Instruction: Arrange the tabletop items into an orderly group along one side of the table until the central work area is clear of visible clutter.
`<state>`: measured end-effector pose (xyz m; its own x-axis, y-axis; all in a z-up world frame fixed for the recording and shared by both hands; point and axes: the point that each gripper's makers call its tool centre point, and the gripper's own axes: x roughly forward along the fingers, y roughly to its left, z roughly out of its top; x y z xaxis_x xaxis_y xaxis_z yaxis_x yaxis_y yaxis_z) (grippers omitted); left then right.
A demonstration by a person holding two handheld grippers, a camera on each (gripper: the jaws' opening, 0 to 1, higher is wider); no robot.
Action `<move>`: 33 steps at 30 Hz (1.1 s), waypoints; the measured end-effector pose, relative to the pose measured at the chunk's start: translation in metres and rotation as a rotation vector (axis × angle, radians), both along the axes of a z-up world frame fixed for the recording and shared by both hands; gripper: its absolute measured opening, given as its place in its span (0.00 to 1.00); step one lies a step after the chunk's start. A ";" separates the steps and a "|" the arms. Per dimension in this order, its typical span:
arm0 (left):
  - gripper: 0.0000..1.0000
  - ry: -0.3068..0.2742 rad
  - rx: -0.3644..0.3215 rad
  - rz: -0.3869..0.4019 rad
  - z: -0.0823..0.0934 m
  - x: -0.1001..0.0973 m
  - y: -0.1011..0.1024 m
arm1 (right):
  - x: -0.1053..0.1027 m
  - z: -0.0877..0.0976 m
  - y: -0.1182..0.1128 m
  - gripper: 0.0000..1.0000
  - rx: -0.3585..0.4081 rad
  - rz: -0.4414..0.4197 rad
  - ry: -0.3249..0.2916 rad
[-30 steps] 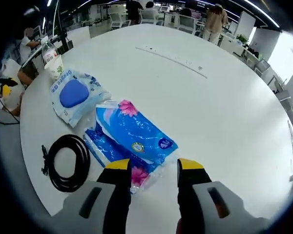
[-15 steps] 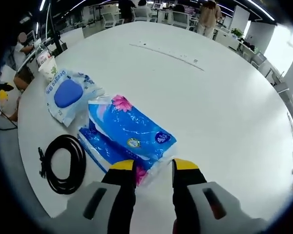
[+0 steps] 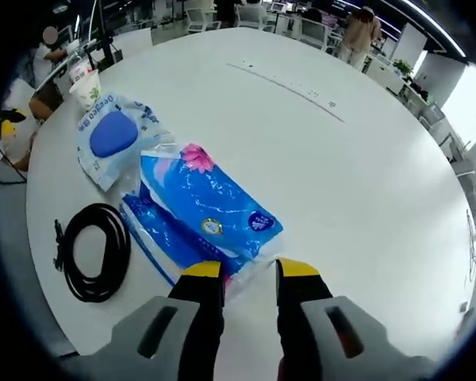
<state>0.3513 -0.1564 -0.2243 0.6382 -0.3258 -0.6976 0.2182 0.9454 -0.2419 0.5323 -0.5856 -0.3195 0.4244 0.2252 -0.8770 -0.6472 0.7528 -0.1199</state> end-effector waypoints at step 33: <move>0.39 -0.038 -0.005 -0.030 0.010 0.007 -0.007 | -0.017 0.023 -0.018 0.29 0.044 -0.066 -0.027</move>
